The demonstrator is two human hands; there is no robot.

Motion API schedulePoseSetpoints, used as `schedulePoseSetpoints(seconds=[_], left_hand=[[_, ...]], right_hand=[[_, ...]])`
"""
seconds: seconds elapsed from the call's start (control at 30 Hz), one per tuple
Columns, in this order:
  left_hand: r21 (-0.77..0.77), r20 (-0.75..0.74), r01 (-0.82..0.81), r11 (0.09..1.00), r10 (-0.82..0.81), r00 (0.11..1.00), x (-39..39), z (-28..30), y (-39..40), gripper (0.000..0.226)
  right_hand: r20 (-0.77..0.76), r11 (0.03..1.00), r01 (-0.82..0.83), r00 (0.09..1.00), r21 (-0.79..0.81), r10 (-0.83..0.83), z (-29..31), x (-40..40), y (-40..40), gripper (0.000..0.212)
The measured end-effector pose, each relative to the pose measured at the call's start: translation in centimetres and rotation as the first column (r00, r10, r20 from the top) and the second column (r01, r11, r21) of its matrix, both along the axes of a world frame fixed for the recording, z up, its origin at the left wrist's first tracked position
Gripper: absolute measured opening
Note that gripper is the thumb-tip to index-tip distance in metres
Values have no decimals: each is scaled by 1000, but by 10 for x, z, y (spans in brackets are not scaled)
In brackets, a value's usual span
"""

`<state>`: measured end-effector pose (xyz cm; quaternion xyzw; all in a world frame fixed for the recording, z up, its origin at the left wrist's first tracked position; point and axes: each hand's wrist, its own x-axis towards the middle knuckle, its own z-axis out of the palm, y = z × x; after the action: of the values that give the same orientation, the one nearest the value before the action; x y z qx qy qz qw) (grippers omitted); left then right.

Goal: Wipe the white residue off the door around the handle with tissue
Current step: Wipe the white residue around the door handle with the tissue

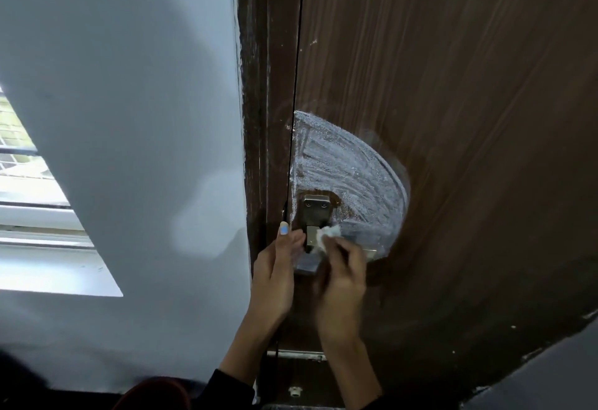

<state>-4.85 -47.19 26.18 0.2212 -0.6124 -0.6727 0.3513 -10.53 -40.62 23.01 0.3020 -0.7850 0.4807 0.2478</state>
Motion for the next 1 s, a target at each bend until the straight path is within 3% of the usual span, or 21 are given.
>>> schedulePoseSetpoints(seconds=[0.13, 0.33, 0.5, 0.67, 0.73, 0.9, 1.0], left_hand=[[9, 15, -21, 1000, 21, 1000, -2, 3, -3, 40], [-6, 20, -22, 1000, 22, 1000, -2, 4, 0, 55], [15, 31, -51, 999, 51, 998, -4, 5, -2, 43], [-25, 61, -29, 999, 30, 998, -5, 3, -2, 48], [-25, 50, -42, 999, 43, 998, -6, 1, -1, 50], [-17, 30, -73, 997, 74, 997, -6, 2, 3, 54], [-69, 59, -34, 997, 38, 998, -2, 3, 6, 36]], right_hand=[[-1, 989, -112, 994, 96, 112, -1, 4, 11, 47], [27, 999, 50, 998, 21, -51, 17, -5, 18, 41], [-13, 976, -111, 993, 188, 115, 15, 9, 14, 46], [52, 999, 9, 999, 32, -11, 23, -13, 30, 37], [54, 998, 39, 998, 51, -42, 25, -12, 26, 37], [18, 966, -150, 989, 209, 149, 12, 9, 15, 53], [-7, 969, -124, 992, 213, 129, 6, 0, 30, 65]])
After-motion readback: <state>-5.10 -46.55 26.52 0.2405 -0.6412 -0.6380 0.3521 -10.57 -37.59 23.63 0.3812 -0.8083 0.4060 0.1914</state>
